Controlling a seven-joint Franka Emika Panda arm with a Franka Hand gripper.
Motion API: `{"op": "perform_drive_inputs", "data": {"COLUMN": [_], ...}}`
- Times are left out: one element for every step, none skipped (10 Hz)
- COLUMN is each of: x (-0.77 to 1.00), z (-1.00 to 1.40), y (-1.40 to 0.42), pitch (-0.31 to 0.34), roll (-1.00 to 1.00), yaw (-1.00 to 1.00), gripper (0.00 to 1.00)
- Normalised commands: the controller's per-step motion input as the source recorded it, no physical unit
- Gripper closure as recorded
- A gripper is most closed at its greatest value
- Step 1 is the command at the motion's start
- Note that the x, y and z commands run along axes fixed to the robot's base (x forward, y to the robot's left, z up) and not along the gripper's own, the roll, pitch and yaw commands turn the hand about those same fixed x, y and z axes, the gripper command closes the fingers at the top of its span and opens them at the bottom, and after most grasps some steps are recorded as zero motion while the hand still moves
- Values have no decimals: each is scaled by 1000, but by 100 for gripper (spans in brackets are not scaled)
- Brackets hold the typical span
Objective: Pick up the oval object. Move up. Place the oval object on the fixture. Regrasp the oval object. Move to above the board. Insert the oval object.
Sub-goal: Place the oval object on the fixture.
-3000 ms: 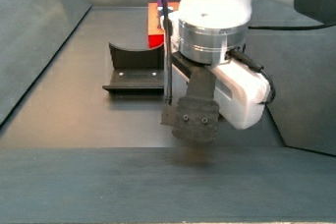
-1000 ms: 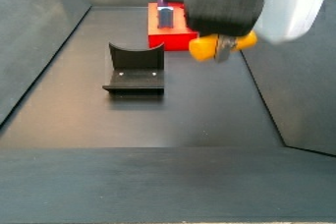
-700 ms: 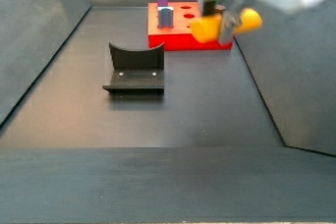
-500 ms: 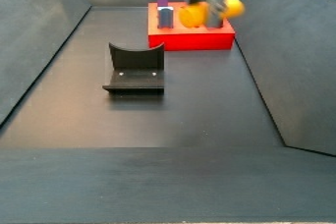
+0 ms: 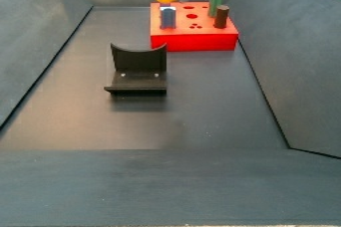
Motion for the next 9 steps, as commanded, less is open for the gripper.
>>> {"op": "perform_drive_inputs", "data": {"x": [946,832,759,617,527,411,330,277,226], "z": [44,31,28,22,23,16,15,-303,-302], "y": [-240,-156,-115,-59,-39,-20,-12,489,483], "pitch": [144,173,197,260,311,332,299,196,184], "roll": [90,99,107,122,135,131,111,-1000,-1000], "yaw": [1000,1000,1000,1000,1000,793,566,241,195], "gripper": [100,100,100,100,100,100,100,100,100]}}
